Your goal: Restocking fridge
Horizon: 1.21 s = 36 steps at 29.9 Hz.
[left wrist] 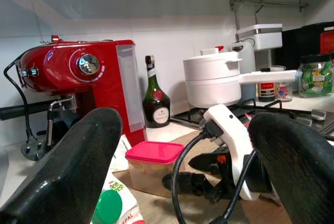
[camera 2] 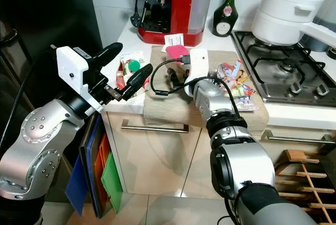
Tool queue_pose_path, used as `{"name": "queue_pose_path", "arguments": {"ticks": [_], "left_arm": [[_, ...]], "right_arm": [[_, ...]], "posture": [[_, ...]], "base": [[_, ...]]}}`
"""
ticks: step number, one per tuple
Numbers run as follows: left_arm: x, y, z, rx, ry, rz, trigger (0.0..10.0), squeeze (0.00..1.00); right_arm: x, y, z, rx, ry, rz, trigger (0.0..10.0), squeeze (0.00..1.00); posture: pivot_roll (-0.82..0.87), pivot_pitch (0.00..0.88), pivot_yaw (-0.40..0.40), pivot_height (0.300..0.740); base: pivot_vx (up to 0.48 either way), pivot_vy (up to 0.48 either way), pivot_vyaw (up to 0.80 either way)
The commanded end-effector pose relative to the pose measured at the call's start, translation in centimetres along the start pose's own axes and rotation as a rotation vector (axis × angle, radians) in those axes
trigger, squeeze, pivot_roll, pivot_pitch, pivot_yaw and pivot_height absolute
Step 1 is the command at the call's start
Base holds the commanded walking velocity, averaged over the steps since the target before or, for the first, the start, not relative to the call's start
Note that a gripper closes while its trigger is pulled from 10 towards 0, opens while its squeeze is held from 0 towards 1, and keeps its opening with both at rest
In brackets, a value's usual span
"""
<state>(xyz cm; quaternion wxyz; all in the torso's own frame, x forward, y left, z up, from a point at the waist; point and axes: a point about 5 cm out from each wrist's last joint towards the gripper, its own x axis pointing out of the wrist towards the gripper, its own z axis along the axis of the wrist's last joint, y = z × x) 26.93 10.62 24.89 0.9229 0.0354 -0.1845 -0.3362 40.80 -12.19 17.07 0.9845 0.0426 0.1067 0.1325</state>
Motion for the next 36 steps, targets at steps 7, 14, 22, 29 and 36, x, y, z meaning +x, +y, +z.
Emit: {"name": "queue_pose_path", "arguments": {"ticks": [7, 14, 22, 29, 36], "left_arm": [[-0.5, -0.2, 0.2, -0.010, 0.013, -0.004, 10.0, 0.00], [-0.6, -0.3, 0.2, -0.017, 0.026, -0.008, 10.0, 0.00], [-0.8, -0.3, 0.2, -0.023, 0.040, -0.010, 10.0, 0.00], [-0.2, -0.1, -0.1, -0.025, 0.039, -0.018, 10.0, 0.00], [0.7, -0.1, 0.0, -0.025, 0.009, -0.026, 10.0, 0.00]], "right_arm": [[0.1, -0.1, 1.0, 0.014, -0.046, 0.013, 0.0, 0.00], [0.0, 0.0, 0.3, 0.036, -0.031, 0.017, 0.0, 0.00], [0.1, 0.5, 0.0, 0.049, -0.028, 0.043, 0.0, 0.00], [0.2, 0.9, 1.3, 0.030, -0.091, 0.049, 0.0, 0.00], [0.0, 1.0, 5.2, -0.023, -0.264, 0.053, 0.0, 0.00]], "posture": [[0.04, 0.000, 0.004, 0.740], [0.04, 0.000, 0.009, 0.740], [0.04, 0.000, 0.010, 0.740], [0.02, 0.000, 0.013, 0.740], [0.00, 0.000, 0.018, 0.740]], "base": [[0.000, 0.000, 0.00], [0.000, 0.000, 0.00], [0.000, 0.000, 0.00], [0.000, 0.000, 0.00], [0.000, 0.000, 0.00]]}}
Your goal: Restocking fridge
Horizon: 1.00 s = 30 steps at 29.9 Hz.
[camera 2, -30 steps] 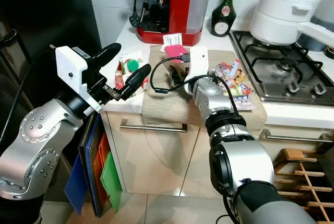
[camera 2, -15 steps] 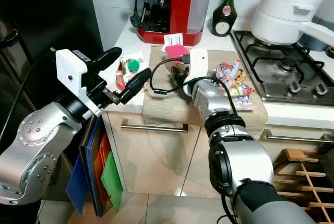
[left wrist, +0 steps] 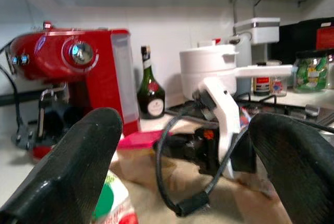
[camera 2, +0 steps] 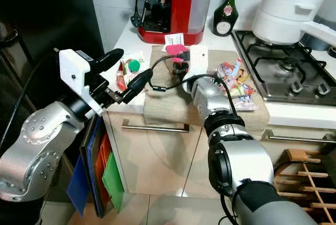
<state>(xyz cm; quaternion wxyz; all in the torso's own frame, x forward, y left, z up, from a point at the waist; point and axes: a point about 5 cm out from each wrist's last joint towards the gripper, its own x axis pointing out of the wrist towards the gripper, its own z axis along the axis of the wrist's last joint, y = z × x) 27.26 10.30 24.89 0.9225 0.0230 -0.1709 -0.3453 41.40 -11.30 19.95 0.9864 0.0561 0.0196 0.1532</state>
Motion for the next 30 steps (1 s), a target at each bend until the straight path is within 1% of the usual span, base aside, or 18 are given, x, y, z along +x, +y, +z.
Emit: {"name": "queue_pose_path", "arguments": {"ticks": [1, 3, 5, 9, 10, 11, 12, 16, 18, 20, 21, 22, 23, 25, 26, 28, 29, 30], "left_arm": [[0.3, 0.0, 0.1, 0.010, -0.007, -0.013, 10.0, 0.00], [0.4, -0.1, 0.1, 0.010, -0.011, -0.016, 10.0, 0.00], [0.5, -0.1, 0.0, 0.009, -0.013, -0.016, 10.0, 0.00], [0.5, -0.1, -0.1, 0.009, -0.016, -0.013, 10.0, 0.00], [0.4, -0.1, -0.1, 0.011, -0.015, -0.010, 10.0, 0.00], [0.4, -0.1, -0.1, 0.012, -0.015, -0.007, 10.0, 0.00], [0.4, 0.0, -0.2, 0.021, -0.011, 0.003, 10.0, 0.00], [0.3, 0.3, -0.2, 0.034, -0.011, 0.029, 10.0, 0.00], [0.3, 0.8, -0.1, 0.065, -0.003, 0.064, 10.0, 0.00], [0.2, 1.7, 0.1, 0.105, 0.002, 0.089, 10.0, 0.00], [0.2, 1.7, 0.1, 0.105, 0.002, 0.089, 10.0, 0.00], [0.1, 2.2, 0.3, 0.124, 0.004, 0.093, 10.0, 0.00], [0.0, 3.2, 0.6, 0.132, 0.004, 0.101, 10.0, 0.00], [-0.2, 4.9, 0.7, 0.131, 0.012, 0.091, 10.0, 0.00], [-0.2, 4.9, 0.7, 0.131, 0.012, 0.091, 10.0, 0.00], [-0.5, 6.8, 0.0, 0.119, 0.050, 0.062, 10.0, 0.00], [-0.5, 6.8, 0.0, 0.119, 0.050, 0.062, 10.0, 0.00], [-0.6, 7.7, -0.5, 0.115, 0.075, 0.056, 10.0, 0.00]], "right_arm": [[0.2, 0.0, 2.6, -0.029, -0.103, 0.009, 0.0, 0.00], [0.2, 0.1, 3.4, -0.031, -0.152, 0.027, 0.0, 0.00], [0.1, 0.0, 3.6, -0.025, -0.164, 0.035, 0.0, 0.00], [-0.1, -0.5, 3.1, -0.018, -0.146, 0.017, 0.0, 0.00], [-0.1, -0.7, 2.9, -0.012, -0.133, 0.003, 8.6, 0.00], [-0.2, -0.8, 2.7, -0.009, -0.124, -0.006, 8.6, 0.00], [-0.3, -1.1, 2.6, 0.002, -0.124, -0.029, 10.0, 1.00], [-0.5, -1.0, 2.7, -0.006, -0.162, -0.034, 10.0, 1.00], [-0.9, -1.1, 3.3, -0.045, -0.219, -0.061, 10.0, 1.00], [-1.4, -1.1, 4.2, -0.054, -0.281, -0.042, 10.0, 1.00], [-1.4, -1.1, 4.2, -0.054, -0.281, -0.042, 10.0, 1.00], [-1.6, -1.0, 4.6, -0.053, -0.302, -0.025, 10.0, 1.00], [-2.0, -1.2, 5.0, -0.054, -0.317, 0.002, 10.0, 1.00], [-2.8, -2.2, 5.3, -0.047, -0.319, 0.039, 10.0, 1.00], [-2.8, -2.2, 5.3, -0.047, -0.319, 0.039, 10.0, 1.00], [-3.9, -4.3, 5.4, -0.024, -0.310, 0.025, 10.0, 1.00], [-3.9, -4.3, 5.4, -0.024, -0.310, 0.025, 10.0, 1.00], [-4.4, -5.0, 5.4, -0.008, -0.304, 0.027, 10.0, 1.00]], "posture": [[0.00, 0.000, 0.018, 0.740], [-0.01, 0.000, 0.017, 0.740], [-0.01, 0.000, 0.015, 0.740], [0.00, 0.000, 0.010, 0.740], [0.00, 0.000, 0.007, 0.740], [0.00, 0.000, 0.007, 0.740], [0.01, 0.000, 0.005, 0.740], [0.01, 0.000, 0.002, 0.740], [0.01, 0.000, 0.001, 0.740], [0.01, 0.000, 0.003, 0.740], [0.01, 0.000, 0.003, 0.740], [0.01, 0.000, 0.004, 0.740], [0.01, 0.000, 0.009, 0.740], [0.00, 0.000, 0.014, 0.740], [0.00, 0.000, 0.014, 0.740], [-0.02, 0.000, 0.035, 0.740], [-0.02, 0.000, 0.035, 0.740], [-0.02, 0.000, 0.038, 0.740]], "base": [[0.000, 0.000, 0.00], [0.000, 0.000, 0.00], [0.000, 0.000, 0.00], [0.000, 0.000, 0.00], [0.000, 0.000, 0.00], [0.000, 0.000, 0.00], [0.000, 0.000, 0.00], [0.000, 0.000, 0.00], [0.000, 0.000, 0.00], [0.000, 0.000, 0.00], [0.000, 0.000, 0.00], [0.000, 0.000, 0.00], [0.000, 0.000, 0.00], [0.000, 0.000, 0.00], [0.000, 0.000, 0.00], [0.000, 0.000, 0.00], [0.000, 0.000, 0.00], [0.000, 0.000, 0.00]]}}
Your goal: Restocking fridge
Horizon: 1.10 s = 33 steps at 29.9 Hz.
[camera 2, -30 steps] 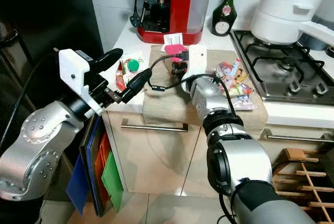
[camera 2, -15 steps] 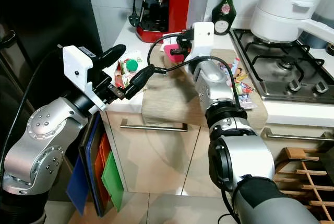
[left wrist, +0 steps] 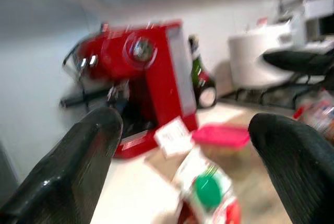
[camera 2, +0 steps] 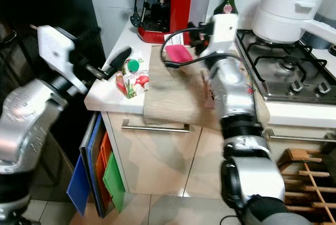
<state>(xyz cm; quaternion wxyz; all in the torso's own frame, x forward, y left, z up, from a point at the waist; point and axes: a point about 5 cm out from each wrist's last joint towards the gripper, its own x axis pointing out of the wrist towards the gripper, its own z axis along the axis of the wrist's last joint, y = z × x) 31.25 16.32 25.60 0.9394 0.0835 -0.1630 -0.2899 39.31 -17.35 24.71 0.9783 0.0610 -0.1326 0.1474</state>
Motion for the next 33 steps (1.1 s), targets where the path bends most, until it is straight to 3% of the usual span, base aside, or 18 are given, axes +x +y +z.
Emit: {"name": "queue_pose_path", "arguments": {"ticks": [1, 3, 7, 8, 10, 15, 22, 33], "left_arm": [[0.3, 0.5, -0.3, -0.007, 0.008, -0.038, 10.0, 0.00], [0.4, 2.7, -2.4, -0.009, 0.075, -0.054, 10.0, 0.00], [0.6, 4.4, -4.1, -0.015, 0.130, -0.061, 10.0, 0.00], [1.0, 4.8, -4.7, -0.012, 0.146, -0.063, 10.0, 0.00], [1.9, 4.7, -5.1, -0.014, 0.153, -0.088, 10.0, 0.00], [2.8, 4.2, -5.1, -0.034, 0.138, -0.118, 10.0, 0.00], [4.6, 4.2, -4.1, -0.157, 0.022, -0.185, 10.0, 0.00], [4.2, 4.0, -6.2, -0.226, 0.091, -0.192, 10.0, 0.00]], "right_arm": [[-0.4, -0.4, 0.3, 0.030, -0.001, 0.015, 10.0, 1.00], [-2.2, -1.0, 0.4, 0.051, 0.058, 0.122, 10.0, 1.00], [-4.2, -0.7, 0.0, 0.019, 0.151, 0.263, 10.0, 1.00], [-5.1, -0.4, -0.4, -0.008, 0.201, 0.310, 10.0, 0.02], [-6.2, 0.1, -0.6, -0.031, 0.253, 0.362, 10.0, 0.00], [-7.2, 0.5, -0.3, -0.033, 0.279, 0.403, 10.0, 0.00], [-9.5, 0.9, 0.8, -0.027, 0.377, 0.475, 10.0, 0.00], [-10.6, 1.6, 0.7, -0.020, 0.440, 0.496, 10.0, 0.00]], "posture": [[-0.02, 0.000, 0.038, 0.740], [-0.07, 0.000, 0.070, 0.740], [-0.10, 0.000, 0.081, 0.740], [-0.14, 0.000, 0.087, 0.740], [-0.17, 0.000, 0.083, 0.740], [-0.22, 0.000, 0.068, 0.740], [-0.29, 0.000, 0.043, 0.740], [-0.31, 0.000, 0.037, 0.740]], "base": [[0.000, 0.000, 0.00], [0.000, 0.000, 0.00], [0.000, 0.000, 0.00], [0.000, 0.000, 0.00], [0.000, 0.000, 0.00], [0.000, 0.000, 0.00], [0.000, 0.000, 0.00], [0.000, 0.000, 0.00]]}}
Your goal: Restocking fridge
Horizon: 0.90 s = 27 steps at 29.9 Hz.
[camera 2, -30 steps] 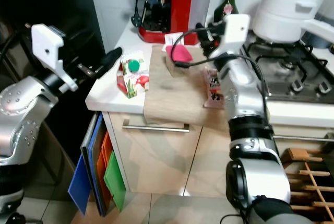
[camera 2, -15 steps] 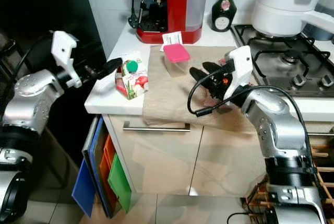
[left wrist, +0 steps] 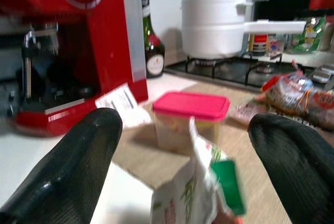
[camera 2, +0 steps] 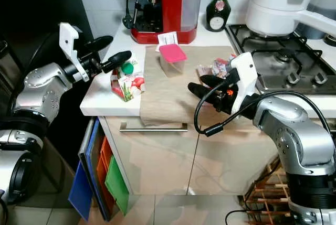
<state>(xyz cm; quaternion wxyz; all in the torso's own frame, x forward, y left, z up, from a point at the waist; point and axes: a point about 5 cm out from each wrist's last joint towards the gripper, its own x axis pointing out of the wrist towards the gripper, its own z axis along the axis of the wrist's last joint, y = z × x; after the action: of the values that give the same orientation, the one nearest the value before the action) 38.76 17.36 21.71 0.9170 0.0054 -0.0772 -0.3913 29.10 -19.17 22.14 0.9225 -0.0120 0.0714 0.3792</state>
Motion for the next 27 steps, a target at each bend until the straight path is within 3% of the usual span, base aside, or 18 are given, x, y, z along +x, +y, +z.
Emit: {"name": "queue_pose_path", "arguments": {"ticks": [1, 12, 13, 15, 27], "left_arm": [[-0.2, 0.2, -0.2, -0.015, 0.011, 0.003, 10.0, 0.00], [-0.1, 0.6, -1.0, -0.093, 0.031, 0.033, 9.7, 0.00], [0.0, 0.6, -1.0, -0.095, 0.029, 0.034, 4.8, 0.00], [0.2, 0.5, -0.8, -0.094, 0.024, 0.032, 0.0, 0.00], [1.1, -0.9, -1.9, -0.136, 0.065, -0.071, 0.0, 0.00]], "right_arm": [[-0.1, 0.6, 0.4, -0.007, 0.004, 0.024, 10.0, 0.00], [-0.6, 1.6, 0.4, 0.025, 0.022, 0.038, 10.0, 0.00], [-0.6, 1.7, 0.4, 0.028, 0.023, 0.037, 10.0, 0.00], [-0.6, 1.7, 0.3, 0.030, 0.024, 0.034, 10.0, 0.00], [-0.7, 1.9, 0.1, 0.041, 0.018, 0.011, 10.0, 0.00]], "posture": [[-0.31, 0.000, 0.039, 0.740], [-0.33, 0.019, 0.057, 0.740], [-0.32, 0.019, 0.059, 0.740], [-0.33, 0.018, 0.062, 0.740], [-0.34, 0.017, 0.090, 0.740]], "base": [[0.000, 0.000, 0.00], [0.000, 0.000, 0.00], [0.000, 0.000, 0.00], [0.000, 0.000, 0.00], [0.000, 0.000, 0.00]]}}
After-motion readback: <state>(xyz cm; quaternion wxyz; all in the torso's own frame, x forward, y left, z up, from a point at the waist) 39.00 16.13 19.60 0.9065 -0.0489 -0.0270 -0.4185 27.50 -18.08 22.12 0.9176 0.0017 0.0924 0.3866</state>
